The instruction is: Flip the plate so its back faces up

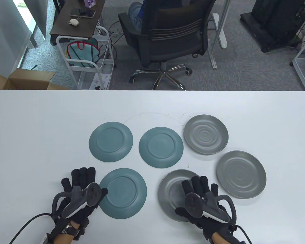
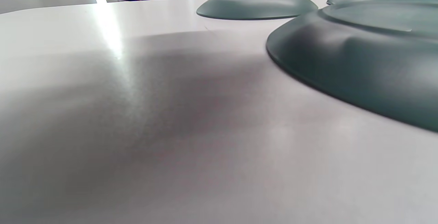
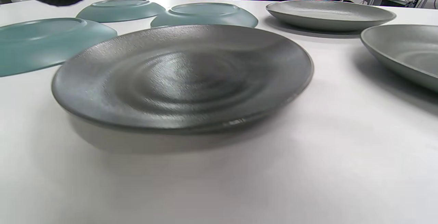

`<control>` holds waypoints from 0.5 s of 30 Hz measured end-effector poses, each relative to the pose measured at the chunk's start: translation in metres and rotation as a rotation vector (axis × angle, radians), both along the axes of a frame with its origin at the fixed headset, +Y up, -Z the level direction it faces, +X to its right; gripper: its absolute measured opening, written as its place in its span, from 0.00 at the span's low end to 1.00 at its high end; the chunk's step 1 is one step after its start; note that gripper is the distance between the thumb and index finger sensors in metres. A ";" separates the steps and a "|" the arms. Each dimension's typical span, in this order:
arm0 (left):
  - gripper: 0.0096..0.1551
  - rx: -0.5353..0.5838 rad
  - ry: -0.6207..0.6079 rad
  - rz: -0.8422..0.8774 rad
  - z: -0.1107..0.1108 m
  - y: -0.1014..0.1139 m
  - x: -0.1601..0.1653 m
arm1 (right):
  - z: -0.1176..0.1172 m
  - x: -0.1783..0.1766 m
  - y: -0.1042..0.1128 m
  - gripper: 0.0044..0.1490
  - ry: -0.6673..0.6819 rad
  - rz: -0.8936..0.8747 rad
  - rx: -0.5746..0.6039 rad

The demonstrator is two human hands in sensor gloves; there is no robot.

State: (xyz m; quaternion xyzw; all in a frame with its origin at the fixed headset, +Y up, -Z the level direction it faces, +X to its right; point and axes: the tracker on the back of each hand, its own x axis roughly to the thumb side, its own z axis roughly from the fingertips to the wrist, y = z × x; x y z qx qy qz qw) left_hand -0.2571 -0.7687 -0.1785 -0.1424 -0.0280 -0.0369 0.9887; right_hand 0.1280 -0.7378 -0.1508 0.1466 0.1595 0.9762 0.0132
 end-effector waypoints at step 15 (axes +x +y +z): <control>0.56 0.019 -0.014 -0.020 0.000 0.000 0.001 | 0.002 -0.061 -0.034 0.60 0.130 0.152 -0.066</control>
